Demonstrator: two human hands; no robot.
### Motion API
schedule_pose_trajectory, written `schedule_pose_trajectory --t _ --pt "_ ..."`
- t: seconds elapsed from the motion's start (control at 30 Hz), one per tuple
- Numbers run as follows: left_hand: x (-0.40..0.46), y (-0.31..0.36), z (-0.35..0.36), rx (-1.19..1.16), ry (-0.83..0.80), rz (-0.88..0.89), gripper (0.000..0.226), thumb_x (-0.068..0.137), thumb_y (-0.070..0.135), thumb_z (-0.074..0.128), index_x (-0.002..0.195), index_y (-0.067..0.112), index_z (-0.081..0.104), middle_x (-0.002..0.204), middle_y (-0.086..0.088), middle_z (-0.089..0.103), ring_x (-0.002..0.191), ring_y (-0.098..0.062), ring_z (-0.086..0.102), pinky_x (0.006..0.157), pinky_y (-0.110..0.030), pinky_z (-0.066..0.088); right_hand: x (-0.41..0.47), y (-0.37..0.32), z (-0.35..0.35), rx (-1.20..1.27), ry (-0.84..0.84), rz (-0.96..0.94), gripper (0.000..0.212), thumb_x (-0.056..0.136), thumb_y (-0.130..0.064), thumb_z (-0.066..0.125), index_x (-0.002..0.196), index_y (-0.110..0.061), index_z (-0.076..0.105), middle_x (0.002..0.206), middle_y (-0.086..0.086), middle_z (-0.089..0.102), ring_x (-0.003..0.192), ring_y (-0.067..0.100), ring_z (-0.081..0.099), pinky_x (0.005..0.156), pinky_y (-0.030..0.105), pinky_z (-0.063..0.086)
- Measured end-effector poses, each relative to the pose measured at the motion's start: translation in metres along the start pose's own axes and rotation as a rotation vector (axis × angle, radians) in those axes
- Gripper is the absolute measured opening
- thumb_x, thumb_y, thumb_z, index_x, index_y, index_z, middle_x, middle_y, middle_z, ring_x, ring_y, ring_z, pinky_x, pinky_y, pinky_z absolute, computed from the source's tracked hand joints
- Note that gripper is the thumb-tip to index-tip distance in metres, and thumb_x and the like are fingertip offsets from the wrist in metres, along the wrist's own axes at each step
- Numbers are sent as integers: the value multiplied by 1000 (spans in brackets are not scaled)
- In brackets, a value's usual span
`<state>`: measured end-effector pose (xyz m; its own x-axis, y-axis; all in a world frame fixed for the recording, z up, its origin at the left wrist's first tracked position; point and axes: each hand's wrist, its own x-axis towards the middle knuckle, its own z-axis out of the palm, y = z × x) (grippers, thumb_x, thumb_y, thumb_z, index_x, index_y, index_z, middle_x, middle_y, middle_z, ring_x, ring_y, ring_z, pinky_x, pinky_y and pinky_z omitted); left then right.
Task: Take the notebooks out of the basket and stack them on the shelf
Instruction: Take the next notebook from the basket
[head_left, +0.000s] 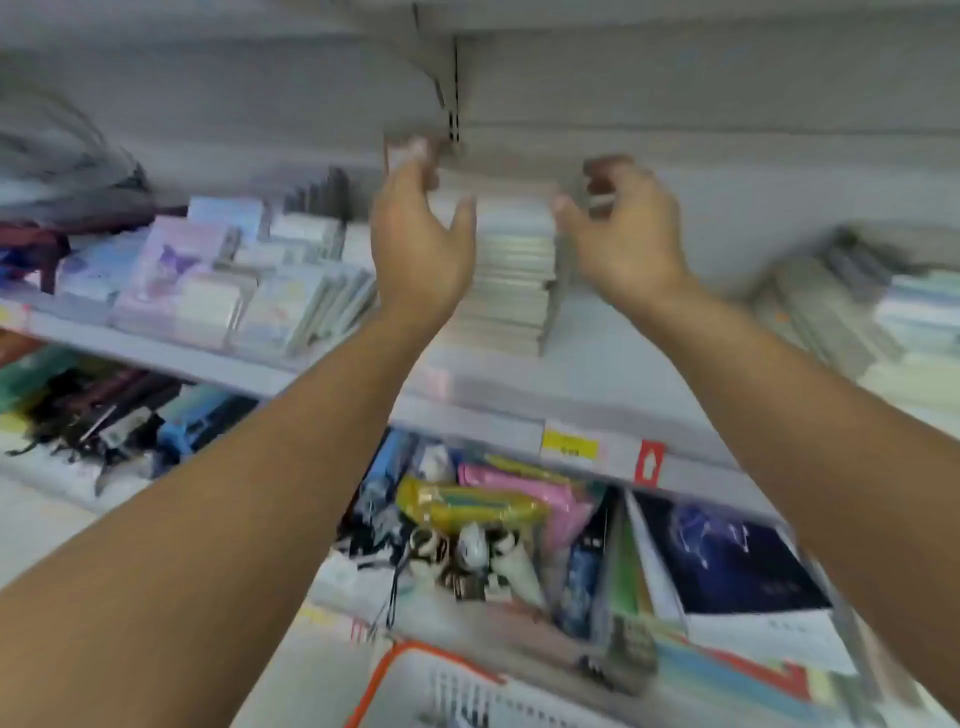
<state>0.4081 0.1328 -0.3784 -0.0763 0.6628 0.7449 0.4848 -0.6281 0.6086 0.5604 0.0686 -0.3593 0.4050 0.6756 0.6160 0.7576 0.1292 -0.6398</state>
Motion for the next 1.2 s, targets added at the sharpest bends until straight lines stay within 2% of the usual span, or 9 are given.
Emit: schedule_pose_trajectory --t 0.1,0.23,0.37,0.47,0.7,0.8,0.9,1.07,1.2 --pt "-124 6 -20 -285 126 51 15 92 12 57 105 4 60 88 2 60 79 -9 57 68 -26 49 -134 15 -19 242 286 -127 17 93 -19 58 98 -4 64 88 0 65 77 10 61 68 25 50" --pt "-327 -41 -27 -324 -341 -394 6 89 9 60 92 13 62 72 8 60 64 -8 57 62 -24 47 -351 96 -15 150 -25 284 17 94 -26 62 90 -10 65 79 -5 66 73 6 62 67 30 52" --pt "-494 -82 -58 -160 -827 -1093 6 90 7 64 95 7 67 77 -7 67 66 -19 63 68 -41 56 -494 177 8 -483 -736 1085 102 78 -61 71 149 -3 27 155 18 28 145 36 26 112 42 33" --pt "-557 -87 -88 -5 -941 -1382 21 93 14 63 111 4 65 86 -9 70 76 -22 68 71 -36 58 -539 189 6 -502 -868 1423 136 69 -66 76 154 0 -8 163 18 -11 150 40 -2 118 53 18" --pt "-553 -78 -82 -94 -1018 -1448 28 94 25 62 114 6 63 97 -9 68 82 -20 64 78 -34 56 -556 192 14 -648 -965 1292 89 85 -55 61 146 2 32 152 23 30 136 40 36 111 45 36" --pt "-540 -72 -79 -169 -978 -1629 40 87 46 66 103 9 66 105 -11 69 96 -26 66 87 -40 57 -540 169 16 -548 -1035 1013 30 97 -30 45 87 -7 62 104 12 65 96 30 61 83 35 51" --pt "-523 -64 -81 -338 -1102 -1755 56 80 66 61 108 18 67 106 -8 71 101 -28 66 84 -40 55 -522 117 31 -521 -1165 771 32 98 -15 41 76 -7 62 76 5 62 85 26 64 69 32 49" --pt "-506 -88 -93 -353 -712 -1709 37 104 33 41 126 8 57 100 -10 68 83 -28 65 66 -36 53 -504 119 25 212 -902 1009 24 84 -25 68 104 -16 76 96 -3 74 86 18 71 75 36 60" --pt "-501 -93 -95 -334 -605 -1482 23 104 28 42 117 14 56 106 -10 65 81 -21 64 66 -36 53 -518 177 10 -324 -614 1239 73 77 -41 76 136 -9 47 141 10 46 125 30 47 94 40 49"
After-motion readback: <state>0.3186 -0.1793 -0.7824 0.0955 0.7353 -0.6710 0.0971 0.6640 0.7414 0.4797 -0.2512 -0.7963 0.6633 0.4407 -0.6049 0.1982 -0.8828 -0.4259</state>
